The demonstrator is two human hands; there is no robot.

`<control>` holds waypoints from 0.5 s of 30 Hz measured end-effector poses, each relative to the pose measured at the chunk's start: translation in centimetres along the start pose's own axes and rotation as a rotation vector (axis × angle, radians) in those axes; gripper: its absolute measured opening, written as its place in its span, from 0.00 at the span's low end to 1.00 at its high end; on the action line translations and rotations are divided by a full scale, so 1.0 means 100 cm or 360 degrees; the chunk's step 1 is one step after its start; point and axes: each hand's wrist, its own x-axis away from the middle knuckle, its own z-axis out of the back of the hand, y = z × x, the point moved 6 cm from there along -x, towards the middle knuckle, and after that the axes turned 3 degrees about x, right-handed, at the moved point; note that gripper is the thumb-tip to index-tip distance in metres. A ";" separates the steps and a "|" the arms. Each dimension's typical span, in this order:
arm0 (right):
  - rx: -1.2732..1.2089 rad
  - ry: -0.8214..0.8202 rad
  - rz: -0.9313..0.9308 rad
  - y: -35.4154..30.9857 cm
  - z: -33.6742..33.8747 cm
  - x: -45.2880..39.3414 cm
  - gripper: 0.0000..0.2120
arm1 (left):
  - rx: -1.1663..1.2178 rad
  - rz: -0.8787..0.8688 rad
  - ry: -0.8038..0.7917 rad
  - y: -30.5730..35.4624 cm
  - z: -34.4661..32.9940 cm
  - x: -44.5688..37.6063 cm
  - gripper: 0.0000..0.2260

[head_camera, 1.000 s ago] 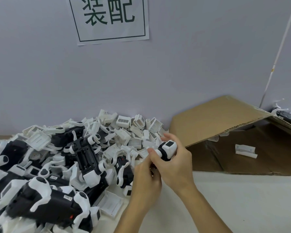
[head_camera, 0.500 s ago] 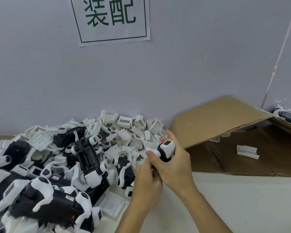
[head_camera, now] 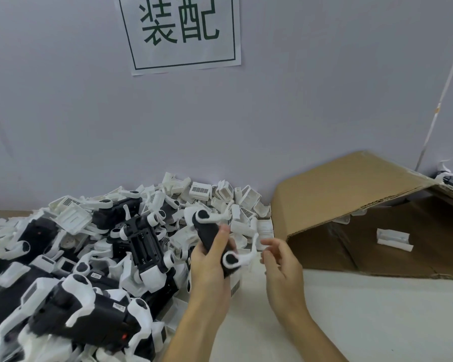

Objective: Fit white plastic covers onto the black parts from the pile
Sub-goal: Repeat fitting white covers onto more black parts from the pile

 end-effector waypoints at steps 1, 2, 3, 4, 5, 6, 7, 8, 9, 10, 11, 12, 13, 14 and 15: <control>-0.0001 -0.0033 -0.0011 0.001 -0.001 0.000 0.12 | 0.0005 0.0016 0.0007 -0.002 0.002 0.000 0.08; -0.0006 -0.0057 -0.0015 0.001 -0.002 0.001 0.12 | 0.0079 0.0050 -0.0001 -0.004 0.002 0.000 0.09; -0.0017 -0.0082 -0.0022 0.001 -0.002 0.000 0.12 | 0.0169 0.0085 -0.0021 -0.005 0.003 -0.001 0.11; -0.0043 -0.0115 -0.0028 0.001 -0.003 0.001 0.12 | 0.0233 0.0121 -0.0058 -0.006 0.003 -0.001 0.13; -0.0079 -0.0148 -0.0029 -0.001 -0.003 0.001 0.11 | 0.0258 0.0137 -0.0114 -0.006 0.001 -0.002 0.15; -0.0128 -0.0180 -0.0033 -0.003 -0.005 0.002 0.10 | 0.0251 0.0130 -0.0157 -0.004 0.000 -0.002 0.16; -0.0200 -0.0223 -0.0051 -0.004 -0.006 0.002 0.08 | 0.0229 0.0113 -0.0160 -0.003 0.000 -0.002 0.17; -0.0293 -0.0290 -0.0082 -0.004 -0.009 0.003 0.07 | 0.0201 0.0101 -0.0130 -0.003 0.000 -0.002 0.17; -0.0391 -0.0378 -0.0126 -0.004 -0.012 0.005 0.11 | 0.0162 0.0093 -0.0094 -0.004 0.001 -0.003 0.16; -0.0474 -0.0482 -0.0164 -0.004 -0.016 0.006 0.16 | 0.0112 0.0094 -0.0067 -0.004 0.002 -0.002 0.15; -0.0530 -0.0577 -0.0187 -0.003 -0.021 0.008 0.18 | 0.0054 0.0104 -0.0054 -0.005 0.003 -0.002 0.13; -0.0580 -0.0645 -0.0198 -0.003 -0.024 0.009 0.19 | -0.0004 0.0113 -0.0049 -0.005 0.003 -0.001 0.12; -0.0614 -0.0683 -0.0204 -0.003 -0.026 0.011 0.18 | -0.0065 0.0113 -0.0052 -0.005 0.004 0.000 0.11; -0.0630 -0.0692 -0.0211 -0.003 -0.027 0.012 0.18 | -0.0131 0.0105 -0.0056 -0.005 0.005 0.000 0.10; -0.0615 -0.0680 -0.0210 -0.003 -0.027 0.012 0.16 | -0.0193 0.0094 -0.0060 -0.006 0.006 0.000 0.09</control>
